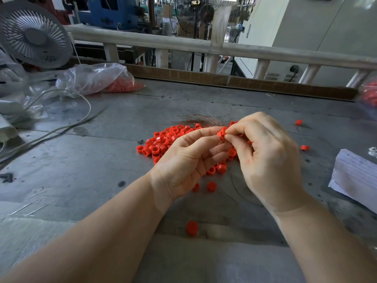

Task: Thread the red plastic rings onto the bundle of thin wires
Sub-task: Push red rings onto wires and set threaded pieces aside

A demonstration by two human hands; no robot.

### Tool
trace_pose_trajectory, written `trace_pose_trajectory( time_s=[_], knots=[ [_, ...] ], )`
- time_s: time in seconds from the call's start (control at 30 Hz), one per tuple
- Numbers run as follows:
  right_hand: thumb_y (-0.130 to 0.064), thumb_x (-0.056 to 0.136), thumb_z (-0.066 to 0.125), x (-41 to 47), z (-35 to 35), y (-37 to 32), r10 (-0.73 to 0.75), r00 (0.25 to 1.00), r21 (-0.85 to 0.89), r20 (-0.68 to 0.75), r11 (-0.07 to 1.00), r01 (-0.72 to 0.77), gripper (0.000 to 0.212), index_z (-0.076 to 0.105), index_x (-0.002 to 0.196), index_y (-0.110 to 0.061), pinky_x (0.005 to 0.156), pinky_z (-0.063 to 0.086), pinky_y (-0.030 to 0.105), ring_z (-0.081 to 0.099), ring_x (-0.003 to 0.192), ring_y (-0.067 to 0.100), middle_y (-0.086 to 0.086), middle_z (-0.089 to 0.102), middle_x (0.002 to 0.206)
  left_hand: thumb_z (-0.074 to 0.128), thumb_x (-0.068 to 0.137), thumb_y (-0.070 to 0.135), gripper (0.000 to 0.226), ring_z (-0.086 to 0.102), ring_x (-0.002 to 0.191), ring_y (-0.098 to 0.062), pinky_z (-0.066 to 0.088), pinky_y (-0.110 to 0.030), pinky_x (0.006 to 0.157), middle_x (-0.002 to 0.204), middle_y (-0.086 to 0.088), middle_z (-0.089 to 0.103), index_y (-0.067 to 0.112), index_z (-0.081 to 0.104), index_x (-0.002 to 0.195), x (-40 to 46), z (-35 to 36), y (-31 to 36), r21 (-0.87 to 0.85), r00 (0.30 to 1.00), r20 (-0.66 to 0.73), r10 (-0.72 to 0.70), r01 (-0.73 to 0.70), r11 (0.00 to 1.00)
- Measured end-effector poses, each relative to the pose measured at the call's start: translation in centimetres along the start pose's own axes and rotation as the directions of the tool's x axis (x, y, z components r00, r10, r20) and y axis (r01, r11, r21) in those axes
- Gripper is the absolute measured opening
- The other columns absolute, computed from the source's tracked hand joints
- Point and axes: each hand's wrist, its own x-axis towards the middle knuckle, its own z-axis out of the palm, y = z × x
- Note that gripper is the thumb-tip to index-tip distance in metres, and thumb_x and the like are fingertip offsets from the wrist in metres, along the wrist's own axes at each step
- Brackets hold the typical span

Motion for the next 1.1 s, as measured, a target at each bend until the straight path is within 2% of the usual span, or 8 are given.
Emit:
trace_pose_trajectory(
  time_s=[0.17, 0.33, 0.47, 0.63, 0.83, 1.1],
  knots=[
    [-0.006, 0.088, 0.063, 0.01, -0.02, -0.05, 0.008, 1.0, 0.007, 0.01, 1.0, -0.008, 0.01, 0.067, 0.08, -0.002, 0.068, 0.046, 0.028, 0.059, 0.076, 0.023, 0.008, 0.062, 0.079, 0.063, 0.065, 0.011, 0.017, 0.066, 0.063, -0.009, 0.056, -0.019, 0.064, 0.073, -0.005, 0.07, 0.012, 0.075, 0.076, -0.07, 0.07, 0.04, -0.001, 1.0, 0.012, 0.002, -0.002, 1.0],
    [-0.006, 0.086, 0.064, 0.03, -0.04, -0.05, 0.023, 0.999, 0.011, 0.03, 1.0, -0.023, 0.008, 0.066, 0.079, -0.003, 0.066, 0.046, 0.029, 0.059, 0.074, 0.023, 0.007, 0.062, 0.079, 0.063, 0.064, 0.011, 0.024, 0.065, 0.063, -0.009, 0.057, -0.019, 0.066, 0.073, -0.006, 0.069, 0.008, 0.069, 0.086, 0.04, -0.04, -0.07, 0.011, 1.0, -0.011, 0.01, -0.01, 1.0],
    [-0.005, 0.085, 0.065, 0.06, -0.04, 0.0, 0.043, 0.998, 0.018, 0.037, 0.999, -0.043, 0.006, 0.067, 0.079, -0.003, 0.067, 0.046, 0.031, 0.06, 0.075, 0.024, 0.006, 0.062, 0.079, 0.063, 0.064, 0.01, 0.019, 0.067, 0.063, -0.008, 0.056, -0.018, 0.063, 0.072, -0.005, 0.07, 0.008, 0.071, 0.081, 0.01, -0.01, -0.02, 0.004, 0.999, -0.023, 0.023, -0.023, 1.0],
    [-0.004, 0.084, 0.066, 0.1, -0.14, 0.09, 0.051, 0.998, 0.035, 0.045, 0.998, -0.053, 0.005, 0.067, 0.079, -0.002, 0.067, 0.046, 0.03, 0.06, 0.075, 0.024, 0.006, 0.063, 0.078, 0.063, 0.065, 0.011, 0.022, 0.068, 0.064, -0.008, 0.056, -0.017, 0.063, 0.074, -0.005, 0.071, 0.007, 0.069, 0.086, -0.06, 0.02, 0.0, 0.025, 0.999, -0.025, 0.035, -0.034, 0.999],
    [-0.004, 0.086, 0.064, 0.14, -0.15, 0.02, 0.044, 0.998, 0.062, 0.035, 0.997, -0.046, 0.007, 0.067, 0.08, -0.001, 0.068, 0.047, 0.031, 0.059, 0.075, 0.023, 0.007, 0.062, 0.079, 0.064, 0.064, 0.011, 0.016, 0.068, 0.064, -0.008, 0.056, -0.017, 0.062, 0.073, -0.004, 0.071, 0.012, 0.075, 0.074, -0.06, 0.0, 0.03, 0.019, 0.999, -0.016, 0.031, -0.031, 0.999],
    [-0.005, 0.086, 0.063, 0.12, -0.16, 0.05, 0.035, 0.997, 0.064, 0.065, 0.997, -0.039, 0.007, 0.066, 0.08, -0.002, 0.069, 0.047, 0.03, 0.059, 0.076, 0.023, 0.007, 0.062, 0.08, 0.065, 0.062, 0.012, 0.024, 0.067, 0.063, -0.009, 0.056, -0.018, 0.064, 0.074, -0.006, 0.07, 0.007, 0.069, 0.085, 0.01, -0.12, 0.02, 0.022, 0.999, -0.019, 0.035, -0.034, 0.999]
  ],
)
